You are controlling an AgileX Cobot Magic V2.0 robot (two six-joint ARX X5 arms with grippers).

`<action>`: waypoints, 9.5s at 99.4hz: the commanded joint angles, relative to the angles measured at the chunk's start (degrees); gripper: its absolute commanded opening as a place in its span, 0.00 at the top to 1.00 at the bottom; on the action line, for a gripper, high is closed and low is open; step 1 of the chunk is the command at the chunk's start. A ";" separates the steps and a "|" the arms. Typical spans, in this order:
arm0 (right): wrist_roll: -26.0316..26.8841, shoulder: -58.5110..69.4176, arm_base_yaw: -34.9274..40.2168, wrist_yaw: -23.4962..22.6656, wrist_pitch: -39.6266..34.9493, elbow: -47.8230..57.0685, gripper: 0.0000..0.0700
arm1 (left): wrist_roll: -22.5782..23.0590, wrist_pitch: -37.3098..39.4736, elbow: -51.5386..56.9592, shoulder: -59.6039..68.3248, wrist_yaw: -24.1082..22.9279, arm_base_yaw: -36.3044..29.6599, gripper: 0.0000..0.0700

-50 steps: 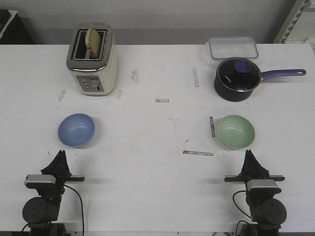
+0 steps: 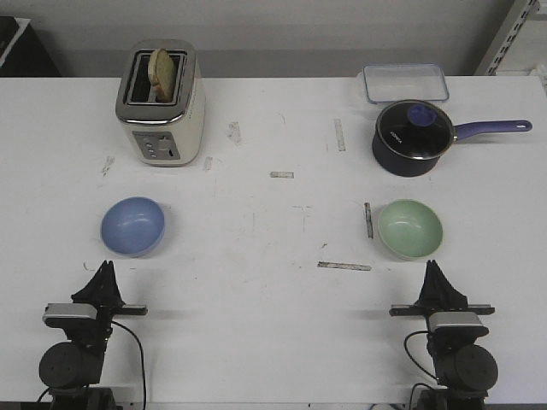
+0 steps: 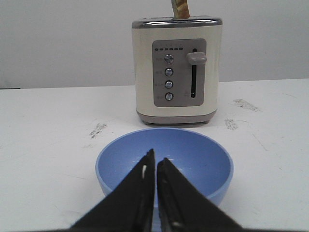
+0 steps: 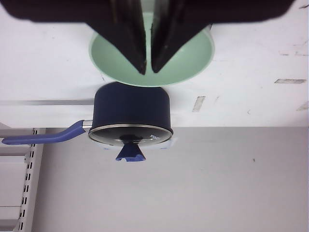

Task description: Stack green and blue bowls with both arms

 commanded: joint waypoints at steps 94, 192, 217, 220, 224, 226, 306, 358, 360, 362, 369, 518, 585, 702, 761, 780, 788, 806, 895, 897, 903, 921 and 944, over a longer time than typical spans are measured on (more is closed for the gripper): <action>-0.24 29.57 0.00 1.97 -12.02 28.17 0.99 | 0.39 0.94 -1.27 -0.11 -0.20 0.00 1.00; 11.65 74.25 -15.15 -14.38 -51.23 65.24 0.17 | 0.39 0.94 -1.27 -0.11 -0.20 0.00 1.00; 10.75 78.40 -17.42 -14.36 -51.10 65.09 0.14 | 0.39 0.94 -1.27 -0.11 -0.20 0.00 1.00; 10.54 79.32 -17.42 -14.36 -51.10 65.09 0.14 | 0.39 0.94 -1.27 -0.11 -0.20 0.00 1.00; 10.45 80.63 -17.40 -14.36 -51.06 65.09 0.14 | 0.39 0.92 -1.27 -0.11 -0.20 0.00 1.00; 10.45 81.26 -17.33 -14.38 -50.99 65.09 0.14 | 0.39 0.94 -1.27 -0.11 -0.20 0.00 1.00; 11.67 88.54 -14.78 -13.88 -45.07 65.48 1.00 | 0.39 0.92 -1.27 -0.11 -0.20 0.02 1.00; 22.34 83.65 15.23 -12.37 -33.73 65.53 1.00 | 0.39 0.92 -1.27 -0.11 -0.17 0.00 1.00; 22.75 83.97 16.74 -11.72 -33.35 65.53 1.00 | 0.39 0.92 -1.27 -0.11 -0.17 0.00 1.00; 23.12 84.30 18.19 -10.99 -33.00 65.53 1.00 | 0.39 0.94 -1.27 -0.11 -0.20 0.00 1.00; 24.59 85.55 22.49 -9.31 -32.39 65.53 1.00 | 0.39 0.92 -1.27 -0.11 -0.20 0.00 1.00; 13.44 81.88 26.16 -1.84 -27.56 63.21 0.42 | 0.39 0.94 -1.27 -0.11 -0.20 0.00 1.00; -1.66 55.41 8.50 -1.86 8.22 33.09 1.00 | 0.39 0.94 -1.27 -0.11 -0.17 0.00 1.00; 1.27 16.00 2.60 -0.39 -2.25 19.63 1.00 | 0.39 0.92 -1.27 -0.11 -0.20 0.00 1.00; 1.27 14.38 2.60 -0.39 -2.25 19.63 1.00 | -4.50 -1.51 5.31 0.94 0.31 0.00 1.00; 1.27 14.38 2.60 -0.39 -2.25 19.63 1.00 | -4.07 -6.64 14.71 7.48 0.33 0.00 1.00; 1.27 14.38 2.60 -0.39 -2.25 19.63 1.00 | -4.07 -9.22 18.86 11.34 0.31 0.00 1.00; 1.27 14.38 2.60 -0.39 -2.25 19.63 1.00 | -4.20 -16.66 27.93 20.35 -0.02 0.00 1.00; 1.27 14.38 2.60 -0.39 -2.25 19.63 1.00 | -20.06 -45.64 58.99 61.22 19.45 6.56 1.00; 1.27 14.38 2.60 -0.39 -2.25 19.63 1.00 | -20.41 -45.94 59.41 61.79 20.20 7.19 0.99; 1.27 14.38 2.60 -0.39 -2.25 19.63 1.00 | -21.11 -47.21 60.61 63.52 20.87 9.14 0.97; 1.27 14.38 2.60 -0.39 -2.25 19.63 1.00 | -21.18 -48.61 62.31 68.39 20.87 14.69 0.50; 1.27 14.38 2.60 -0.39 -2.25 19.63 1.00 | -18.95 -48.63 62.34 75.87 20.83 18.69 0.37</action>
